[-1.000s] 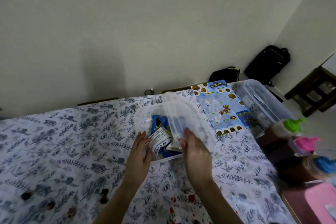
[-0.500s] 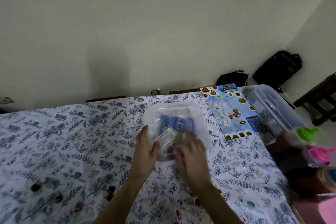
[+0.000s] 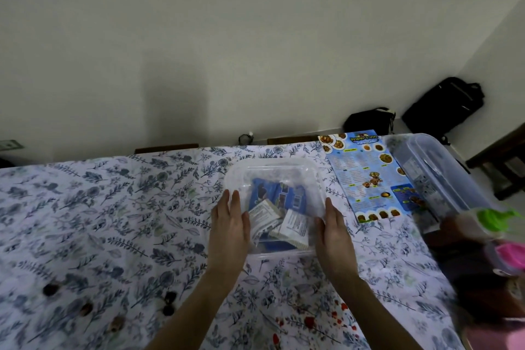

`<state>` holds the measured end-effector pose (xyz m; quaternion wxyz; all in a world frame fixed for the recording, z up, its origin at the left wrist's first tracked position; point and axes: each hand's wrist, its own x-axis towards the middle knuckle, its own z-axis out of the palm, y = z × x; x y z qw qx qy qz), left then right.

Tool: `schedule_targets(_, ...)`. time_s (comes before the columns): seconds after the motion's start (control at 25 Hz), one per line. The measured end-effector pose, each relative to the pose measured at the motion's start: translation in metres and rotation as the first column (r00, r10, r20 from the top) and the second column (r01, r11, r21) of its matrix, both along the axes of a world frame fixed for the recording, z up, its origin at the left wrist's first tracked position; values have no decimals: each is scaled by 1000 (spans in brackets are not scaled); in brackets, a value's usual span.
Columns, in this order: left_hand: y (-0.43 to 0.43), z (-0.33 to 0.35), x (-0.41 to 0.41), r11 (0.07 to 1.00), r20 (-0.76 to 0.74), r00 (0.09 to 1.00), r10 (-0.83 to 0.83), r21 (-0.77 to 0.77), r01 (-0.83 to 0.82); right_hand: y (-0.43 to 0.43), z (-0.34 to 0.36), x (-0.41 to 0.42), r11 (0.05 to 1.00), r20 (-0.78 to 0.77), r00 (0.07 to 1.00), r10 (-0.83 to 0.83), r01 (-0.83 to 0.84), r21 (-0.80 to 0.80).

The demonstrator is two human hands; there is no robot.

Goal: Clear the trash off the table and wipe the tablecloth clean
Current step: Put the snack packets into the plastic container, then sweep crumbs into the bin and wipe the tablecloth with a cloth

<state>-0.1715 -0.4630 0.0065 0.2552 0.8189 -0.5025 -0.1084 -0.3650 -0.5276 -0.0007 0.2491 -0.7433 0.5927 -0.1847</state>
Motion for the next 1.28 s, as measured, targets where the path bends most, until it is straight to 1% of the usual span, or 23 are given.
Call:
schedule_targets(0.08, 1, 2, 1, 1000, -49, 999, 2, -4, -2, -1, 2, 2, 999, -3, 1000, -11, 11, -43)
schedule_targets(0.2, 4, -1, 5, 1000, -85, 996, 21, -17, -23, -2, 3, 5, 995, -34, 999, -14, 11, -96)
schedule_targets(0.32, 4, -6, 5, 1000, -106, 994, 16, 22, -14, -5, 2, 7, 997, -61, 998, 0, -5, -79)
schedule_targets(0.4, 1, -6, 3, 998, -147, 989, 24, 57, -16, -12, 2, 11, 999, -67, 998, -3, 0, -44)
schedule_targets(0.48, 1, -6, 0, 998, -147, 989, 21, 64, -12, -12, 1, 15, 1000, -30, 1000, -1, 0, -12)
schedule_targets(0.6, 2, -7, -3, 998, -118, 993, 4, 65, 4, -2, 0, 18, 1000, 75, 997, 28, -28, -1)
schedule_targets(0.64, 1, -9, -3, 997, -107, 994, -2, 77, 10, -1, -1, 18, 1000, 81, 996, 26, -26, -2)
schedule_targets(0.68, -2, -11, -4, 994, -84, 996, -9, 110, 18, -4, -3, 19, 1000, 57, 998, 24, -24, 1)
schedule_targets(0.76, -7, -10, -3, 980, 5, 1000, -29, 198, 28, -14, -6, 18, 999, -54, 998, 28, -25, 38)
schedule_targets(0.8, -8, -8, -2, 975, 35, 999, -41, 220, 32, -18, -5, 18, 997, -106, 993, 54, -48, 59)
schedule_targets(0.96, -11, 9, 10, 933, 96, 987, -130, 348, 89, -25, 2, 13, 986, -160, 980, 116, -94, 134)
schedule_targets(1.04, -9, 20, 15, 908, 134, 976, -173, 407, 105, -20, 10, 4, 982, -244, 956, 164, -136, 129)
schedule_targets(1.08, -5, 22, 14, 910, 181, 962, -205, 396, 120, -12, 13, -4, 978, -286, 937, 201, -178, 104)
schedule_targets(1.12, 0, 24, 10, 927, 222, 943, -247, 337, 164, 1, 14, -14, 974, -289, 930, 225, -214, 72)
schedule_targets(1.2, 18, 19, -7, 931, 281, 889, -361, 159, 328, 41, 11, -42, 974, -208, 952, 225, -226, 18)
schedule_targets(1.28, 47, 9, -47, 850, 260, 818, -512, 16, 527, 101, 3, -89, 991, -108, 985, 137, -136, 20)
